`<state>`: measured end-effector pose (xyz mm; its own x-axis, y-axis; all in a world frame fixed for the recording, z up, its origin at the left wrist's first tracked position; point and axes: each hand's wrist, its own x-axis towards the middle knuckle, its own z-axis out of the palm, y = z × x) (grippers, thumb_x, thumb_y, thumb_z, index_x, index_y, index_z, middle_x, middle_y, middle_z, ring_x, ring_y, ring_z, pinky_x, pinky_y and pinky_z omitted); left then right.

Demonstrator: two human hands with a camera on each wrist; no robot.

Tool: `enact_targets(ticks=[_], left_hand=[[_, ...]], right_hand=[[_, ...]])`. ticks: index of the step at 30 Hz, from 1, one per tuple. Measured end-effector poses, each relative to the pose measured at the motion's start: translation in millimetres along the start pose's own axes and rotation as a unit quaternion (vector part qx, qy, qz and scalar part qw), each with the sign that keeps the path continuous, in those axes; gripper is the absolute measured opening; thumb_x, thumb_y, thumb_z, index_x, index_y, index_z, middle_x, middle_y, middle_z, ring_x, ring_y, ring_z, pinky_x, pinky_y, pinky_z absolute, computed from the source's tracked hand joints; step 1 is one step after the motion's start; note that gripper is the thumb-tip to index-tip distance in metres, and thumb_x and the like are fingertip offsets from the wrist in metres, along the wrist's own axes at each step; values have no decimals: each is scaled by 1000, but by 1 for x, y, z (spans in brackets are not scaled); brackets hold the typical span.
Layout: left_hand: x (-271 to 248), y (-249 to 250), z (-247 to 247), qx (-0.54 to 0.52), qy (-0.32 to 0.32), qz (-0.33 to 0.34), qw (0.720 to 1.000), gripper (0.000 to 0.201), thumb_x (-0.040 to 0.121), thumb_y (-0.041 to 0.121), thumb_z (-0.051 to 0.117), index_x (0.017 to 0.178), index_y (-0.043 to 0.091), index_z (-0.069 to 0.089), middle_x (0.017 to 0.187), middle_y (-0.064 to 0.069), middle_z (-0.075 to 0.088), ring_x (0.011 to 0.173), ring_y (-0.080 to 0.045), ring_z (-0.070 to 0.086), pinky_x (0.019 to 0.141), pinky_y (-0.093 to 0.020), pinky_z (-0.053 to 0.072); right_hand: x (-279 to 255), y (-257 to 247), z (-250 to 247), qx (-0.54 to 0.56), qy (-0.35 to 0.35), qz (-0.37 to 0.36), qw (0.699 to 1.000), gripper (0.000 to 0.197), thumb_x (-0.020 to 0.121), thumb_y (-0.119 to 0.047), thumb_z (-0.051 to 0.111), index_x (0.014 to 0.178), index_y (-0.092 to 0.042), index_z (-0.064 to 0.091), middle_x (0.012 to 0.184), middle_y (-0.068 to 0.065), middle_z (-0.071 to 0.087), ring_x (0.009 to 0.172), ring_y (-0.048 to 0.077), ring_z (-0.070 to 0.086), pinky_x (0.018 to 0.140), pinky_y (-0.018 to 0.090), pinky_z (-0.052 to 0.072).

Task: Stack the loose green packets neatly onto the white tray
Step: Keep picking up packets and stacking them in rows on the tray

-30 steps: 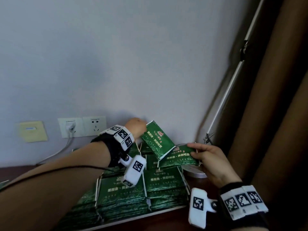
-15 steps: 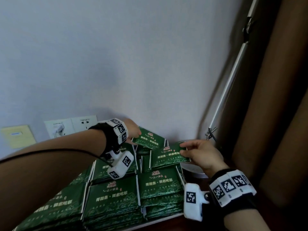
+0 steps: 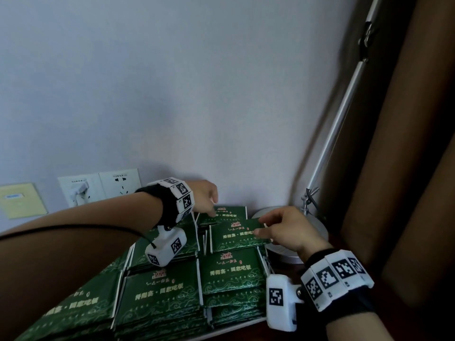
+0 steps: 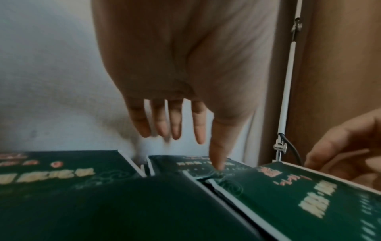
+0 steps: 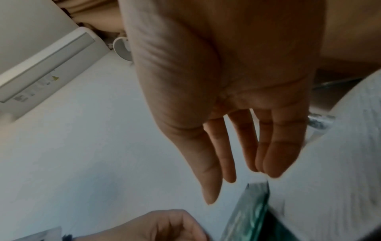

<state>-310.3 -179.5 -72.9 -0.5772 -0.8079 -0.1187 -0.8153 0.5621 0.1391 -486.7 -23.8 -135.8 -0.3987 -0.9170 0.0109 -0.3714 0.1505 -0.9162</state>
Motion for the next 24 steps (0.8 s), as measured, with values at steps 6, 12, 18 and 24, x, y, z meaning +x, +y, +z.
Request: enact_targets(ticks=[6, 12, 18, 24], left_hand=[[2, 11, 2, 59, -106, 64, 991, 48, 74, 27, 83, 117, 27, 61, 126, 3, 52, 115, -19, 52, 93, -31, 45], [9, 9, 5, 70, -101, 64, 990, 41, 74, 21, 79, 111, 24, 63, 123, -2, 58, 112, -22, 58, 97, -38, 49], [13, 7, 7, 71, -107, 71, 989, 40, 79, 30, 79, 113, 18, 61, 110, 1, 58, 93, -16, 54, 88, -33, 48], [13, 6, 6, 53, -124, 40, 990, 36, 95, 45, 59, 113, 13, 63, 106, 3, 59, 104, -19, 53, 92, -33, 42]], right_hand=[[-14, -12, -14, -52, -50, -4, 997, 9, 80, -16, 81, 85, -16, 74, 86, -1, 70, 83, 13, 65, 63, 27, 58], [-8, -7, -8, -124, -88, -3, 988, 18, 79, -6, 79, 75, -23, 73, 78, 2, 72, 70, 17, 67, 72, 35, 60], [-2, 0, -1, -137, -70, -10, 988, 24, 72, -1, 82, 70, -23, 72, 77, 0, 70, 68, 14, 64, 67, 26, 52], [1, 4, 3, -138, -56, -37, 988, 26, 73, -8, 83, 73, -30, 69, 83, -7, 67, 79, 11, 63, 72, 22, 48]])
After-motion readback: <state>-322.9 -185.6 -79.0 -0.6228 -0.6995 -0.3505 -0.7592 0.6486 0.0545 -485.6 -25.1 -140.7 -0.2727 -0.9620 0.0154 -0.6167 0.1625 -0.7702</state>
